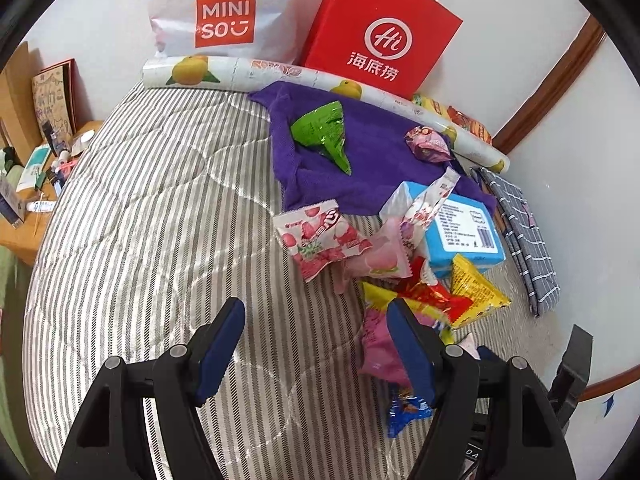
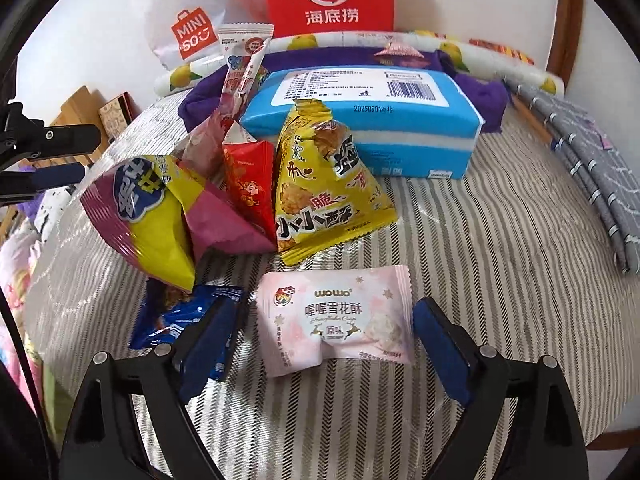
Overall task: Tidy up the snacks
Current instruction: 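Grasp the pink wowo pastry packet with the right gripper, then grasp the pink-and-yellow chip bag with the left gripper while the right gripper holds the pastry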
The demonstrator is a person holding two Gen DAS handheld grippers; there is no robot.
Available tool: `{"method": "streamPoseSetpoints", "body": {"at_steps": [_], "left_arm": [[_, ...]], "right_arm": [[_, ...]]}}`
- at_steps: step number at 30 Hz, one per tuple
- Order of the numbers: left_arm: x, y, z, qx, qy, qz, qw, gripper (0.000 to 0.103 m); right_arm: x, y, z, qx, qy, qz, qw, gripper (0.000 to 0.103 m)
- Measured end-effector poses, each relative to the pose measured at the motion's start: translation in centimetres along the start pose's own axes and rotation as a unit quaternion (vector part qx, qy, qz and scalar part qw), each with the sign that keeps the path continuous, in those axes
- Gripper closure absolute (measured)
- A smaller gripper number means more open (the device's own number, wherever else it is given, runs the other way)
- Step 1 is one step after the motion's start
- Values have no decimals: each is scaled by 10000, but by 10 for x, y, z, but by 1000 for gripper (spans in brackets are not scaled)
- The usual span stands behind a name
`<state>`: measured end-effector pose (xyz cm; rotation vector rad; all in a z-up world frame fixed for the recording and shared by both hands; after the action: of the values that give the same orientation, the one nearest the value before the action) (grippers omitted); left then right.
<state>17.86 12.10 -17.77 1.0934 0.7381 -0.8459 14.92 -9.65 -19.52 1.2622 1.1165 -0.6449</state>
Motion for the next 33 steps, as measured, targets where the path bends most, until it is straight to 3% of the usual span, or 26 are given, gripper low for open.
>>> {"method": "streamPoseSetpoints", "body": {"at_steps": [2,6,8,11,16,25,33], "left_arm": [[2,-2,-2,-11,22,-29,10000,31],[4,-6,-4,-22,15,-33,10000,31],[2,-6,-2,-16,-44,13,10000,31],[-4,-6,0,38,-127,104,9999,31],[-12,-3,7,155,-154,254,9994,31],[0,-8,44,438,-564,151,9973,31],[15,-6,66,835,-466,7,9954,31]], "right_arm": [[1,-3,0,-256,-247,53,9994,23],[-2,-4,0,-366,-231,209,9988,26],[-4,-4,1,-401,-150,261,9987,44],[-6,-7,5,-385,-68,265,9989,49],[-12,-5,16,-325,4,324,9989,51],[-27,2,42,-140,-158,534,9983,51],[-28,1,57,-26,-130,559,9984,51]]}}
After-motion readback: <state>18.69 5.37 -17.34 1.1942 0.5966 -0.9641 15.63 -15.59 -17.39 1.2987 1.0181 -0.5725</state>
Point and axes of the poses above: each gripper's, at about its wrist camera, not at the fingertips, and x roughly the way its jaws point, z to its right, y to its top, the point moved 9 cm from there along x, roughly the way its jaws point, and after that the axes turned 2 degrees about y, right-handed, at the moved point
